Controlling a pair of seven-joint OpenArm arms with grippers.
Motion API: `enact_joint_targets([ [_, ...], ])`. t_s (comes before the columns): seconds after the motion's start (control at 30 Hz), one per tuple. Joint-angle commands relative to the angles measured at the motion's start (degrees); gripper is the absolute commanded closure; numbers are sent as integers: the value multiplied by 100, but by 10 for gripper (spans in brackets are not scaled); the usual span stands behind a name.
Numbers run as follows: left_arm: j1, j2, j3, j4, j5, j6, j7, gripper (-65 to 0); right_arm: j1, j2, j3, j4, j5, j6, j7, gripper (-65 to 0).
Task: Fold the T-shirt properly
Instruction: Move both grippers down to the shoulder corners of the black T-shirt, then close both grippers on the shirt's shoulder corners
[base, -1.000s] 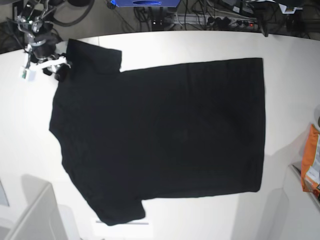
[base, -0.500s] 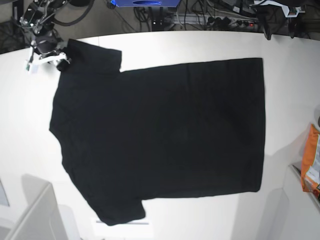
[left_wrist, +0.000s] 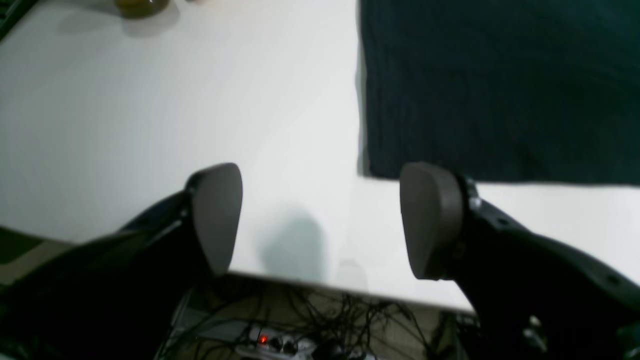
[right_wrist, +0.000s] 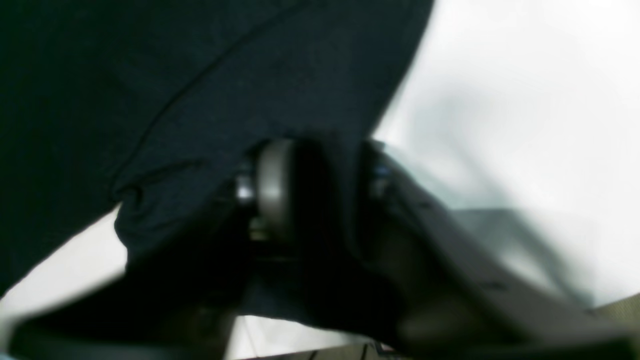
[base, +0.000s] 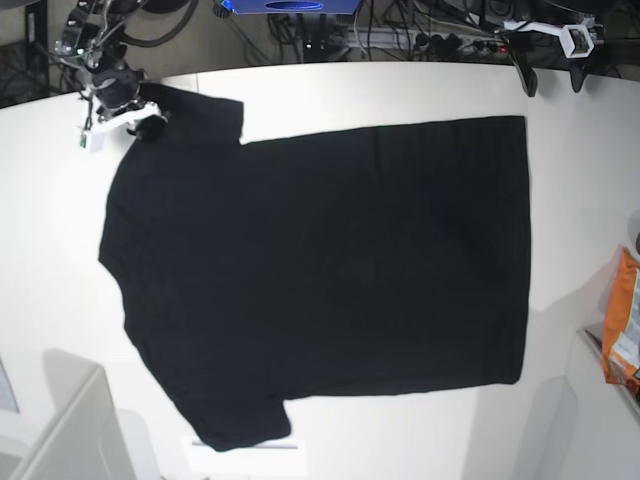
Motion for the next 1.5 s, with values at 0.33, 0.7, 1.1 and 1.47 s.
enact_joint_targets([
  [0.33, -795, -39, -30, 58, -1326, 21, 1845, -474, -67, 16, 22, 2, -58, -37, -207, 0],
  [0.7, -1612, -30, -21, 66, -1335, 21, 3182, -472, -67, 16, 40, 2, -58, -37, -207, 0],
  [1.1, -1779, 58, 331, -144, -1379, -524, 3261, -471, -58, 25, 40, 2, -58, -37, -207, 0],
  [1.47, -1893, 85, 322, -144, -1379, -524, 3278, -18, -40, 25, 31, 2, -58, -37, -207, 0],
])
